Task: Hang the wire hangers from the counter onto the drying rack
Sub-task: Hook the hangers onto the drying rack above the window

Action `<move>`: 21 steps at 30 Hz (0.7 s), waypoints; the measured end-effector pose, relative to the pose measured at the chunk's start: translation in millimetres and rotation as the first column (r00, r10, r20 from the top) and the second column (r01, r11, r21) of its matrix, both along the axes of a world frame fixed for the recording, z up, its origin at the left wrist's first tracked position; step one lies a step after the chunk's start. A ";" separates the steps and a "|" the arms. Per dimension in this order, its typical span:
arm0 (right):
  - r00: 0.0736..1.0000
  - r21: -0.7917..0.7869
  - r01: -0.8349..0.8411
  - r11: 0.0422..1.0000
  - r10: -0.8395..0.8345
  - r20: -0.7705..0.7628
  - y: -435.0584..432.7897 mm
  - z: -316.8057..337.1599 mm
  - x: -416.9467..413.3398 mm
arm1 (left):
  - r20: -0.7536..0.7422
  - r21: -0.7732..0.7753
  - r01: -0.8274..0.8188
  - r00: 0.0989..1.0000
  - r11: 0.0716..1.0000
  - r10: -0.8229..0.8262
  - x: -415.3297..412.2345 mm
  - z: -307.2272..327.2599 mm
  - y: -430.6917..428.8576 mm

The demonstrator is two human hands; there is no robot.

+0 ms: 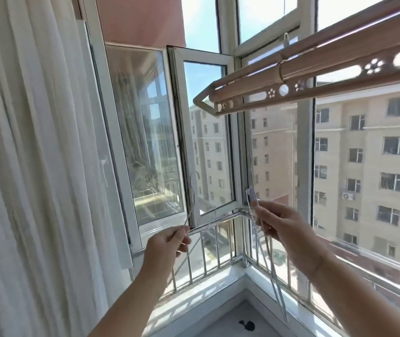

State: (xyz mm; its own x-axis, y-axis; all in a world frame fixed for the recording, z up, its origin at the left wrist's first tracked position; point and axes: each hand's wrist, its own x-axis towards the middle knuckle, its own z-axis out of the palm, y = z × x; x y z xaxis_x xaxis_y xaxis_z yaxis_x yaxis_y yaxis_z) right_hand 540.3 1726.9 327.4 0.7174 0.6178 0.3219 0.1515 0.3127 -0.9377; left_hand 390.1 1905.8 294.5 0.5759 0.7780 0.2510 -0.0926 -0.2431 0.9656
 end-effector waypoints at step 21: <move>0.921 0.074 0.245 0.967 -0.255 0.293 200.5 107.0 166.6 | 0.155 0.189 0.250 0.947 0.950 -0.280 240.7 104.2 194.6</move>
State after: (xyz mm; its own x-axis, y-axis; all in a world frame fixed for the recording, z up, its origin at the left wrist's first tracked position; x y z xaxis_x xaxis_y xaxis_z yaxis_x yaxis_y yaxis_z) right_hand 706.9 1927.4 434.3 0.7147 0.4155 0.5627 0.4995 0.2599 -0.8264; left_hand 630.8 2100.4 398.7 0.6901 0.5420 0.4796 -0.3415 -0.3404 0.8761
